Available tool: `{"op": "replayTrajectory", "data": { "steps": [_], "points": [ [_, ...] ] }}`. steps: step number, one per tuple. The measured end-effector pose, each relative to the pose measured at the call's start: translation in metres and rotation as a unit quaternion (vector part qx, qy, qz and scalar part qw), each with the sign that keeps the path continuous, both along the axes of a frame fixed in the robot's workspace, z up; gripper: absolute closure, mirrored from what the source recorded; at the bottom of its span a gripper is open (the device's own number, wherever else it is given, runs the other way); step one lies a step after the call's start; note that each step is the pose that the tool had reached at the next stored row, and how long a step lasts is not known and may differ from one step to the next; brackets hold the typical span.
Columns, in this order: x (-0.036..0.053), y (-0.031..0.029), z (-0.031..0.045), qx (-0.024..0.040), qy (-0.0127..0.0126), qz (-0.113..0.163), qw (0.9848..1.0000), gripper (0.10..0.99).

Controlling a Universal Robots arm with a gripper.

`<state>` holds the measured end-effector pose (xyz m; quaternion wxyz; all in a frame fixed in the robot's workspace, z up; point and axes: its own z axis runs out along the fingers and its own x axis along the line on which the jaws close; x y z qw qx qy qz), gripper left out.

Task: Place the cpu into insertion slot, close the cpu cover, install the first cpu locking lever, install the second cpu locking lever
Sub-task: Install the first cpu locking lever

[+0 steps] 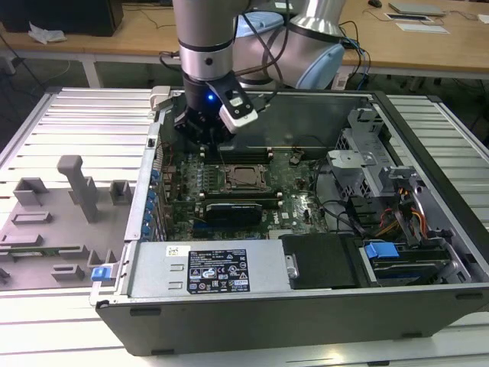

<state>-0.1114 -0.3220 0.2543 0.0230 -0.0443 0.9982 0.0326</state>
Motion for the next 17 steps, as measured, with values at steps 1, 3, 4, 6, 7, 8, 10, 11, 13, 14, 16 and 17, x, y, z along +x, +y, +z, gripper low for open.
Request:
{"op": "replayTrajectory", "data": {
  "steps": [1, 3, 4, 6, 7, 8, 10, 11, 13, 14, 16, 17],
  "points": [
    [-0.0023, 0.0000, 0.0000, 0.0102, -0.0029, 0.000, 0.9999, 0.980],
    [-0.0050, 0.0000, 0.0000, 0.0267, -0.0060, 0.000, 0.9996, 0.980],
    [-0.0062, 0.0000, 0.0000, 0.0352, -0.0072, 0.000, 0.9994, 0.980],
    [-0.0079, 0.0000, 0.0000, 0.0469, -0.0083, 0.000, 0.9989, 0.980],
    [-0.0093, 0.0000, 0.0000, 0.0582, -0.0091, 0.000, 0.9983, 0.980],
    [-0.0102, 0.0000, 0.0000, 0.0672, -0.0096, 0.000, 0.9977, 0.980],
    [-0.0103, 0.0001, -0.0001, 0.0704, -0.0097, 0.000, 0.9975, 0.980],
    [-0.0102, 0.0001, -0.0001, 0.0708, -0.0097, 0.000, 0.9974, 0.980],
    [-0.0100, 0.0000, -0.0001, 0.0712, -0.0096, 0.000, 0.9974, 0.980],
    [-0.0094, -0.0001, 0.0000, 0.0711, -0.0096, 0.000, 0.9974, 0.980],
    [-0.0074, 0.0000, -0.0001, 0.0712, -0.0096, 0.000, 0.9974, 0.980],
    [-0.0058, 0.0000, -0.0001, 0.0712, -0.0096, 0.000, 0.9974, 0.980]
  ]
}}
